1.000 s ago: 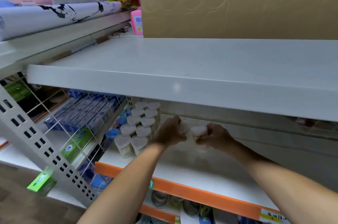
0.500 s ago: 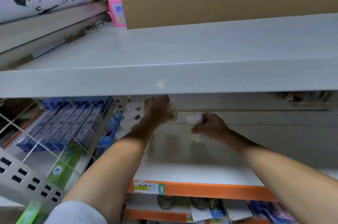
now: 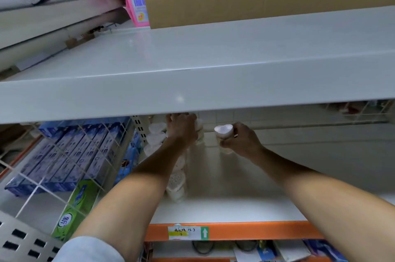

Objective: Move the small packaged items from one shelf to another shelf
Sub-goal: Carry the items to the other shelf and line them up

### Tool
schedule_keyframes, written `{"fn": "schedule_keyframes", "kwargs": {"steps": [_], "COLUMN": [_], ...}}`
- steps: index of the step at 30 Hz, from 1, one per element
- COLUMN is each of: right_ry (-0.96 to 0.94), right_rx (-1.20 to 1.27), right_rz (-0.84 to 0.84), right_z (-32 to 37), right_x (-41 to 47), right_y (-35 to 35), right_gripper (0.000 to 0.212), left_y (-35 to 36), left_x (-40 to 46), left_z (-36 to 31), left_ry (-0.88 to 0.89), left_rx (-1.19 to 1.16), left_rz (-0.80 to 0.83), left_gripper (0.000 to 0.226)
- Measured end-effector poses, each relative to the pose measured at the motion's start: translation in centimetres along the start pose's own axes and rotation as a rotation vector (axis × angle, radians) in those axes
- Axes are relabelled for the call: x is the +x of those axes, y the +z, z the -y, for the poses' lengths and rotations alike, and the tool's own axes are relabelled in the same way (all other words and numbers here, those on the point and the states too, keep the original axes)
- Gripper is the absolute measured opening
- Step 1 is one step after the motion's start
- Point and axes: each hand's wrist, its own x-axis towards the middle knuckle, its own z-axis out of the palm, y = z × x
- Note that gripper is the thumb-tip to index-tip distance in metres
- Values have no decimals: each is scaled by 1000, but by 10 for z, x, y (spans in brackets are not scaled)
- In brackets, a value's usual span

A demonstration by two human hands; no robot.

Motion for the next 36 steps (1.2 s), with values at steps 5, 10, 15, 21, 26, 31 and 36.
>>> {"fn": "schedule_keyframes", "kwargs": {"steps": [5,10,15,21,26,31,36], "right_ry": [17,11,5,4,41,101,122], "right_rx": [27,32,-4,-5,14,80,136], "right_rz": [-21,-17,-38,-93,-52,-15,-15], "right_z": [9,18,26,31,31,29,24], "right_x": [12,20,28,30,34,35,35], "right_y": [12,28,43,47,49,49,45], "right_gripper": [56,55,49,20,17,22,47], "left_y": [8,15,17,12,6,-1,-6], "left_x": [2,4,4,-4,-12,-15,-18], "left_z": [5,10,17,19,19,23,19], "left_ry": [11,-11,-31,-3,13,12,26], "left_rx": [42,-36,-83,-148,-177,-202,-238], "left_rz": [27,43,96,56,19,8,-6], "left_gripper": [55,60,57,56,64,54,54]}}
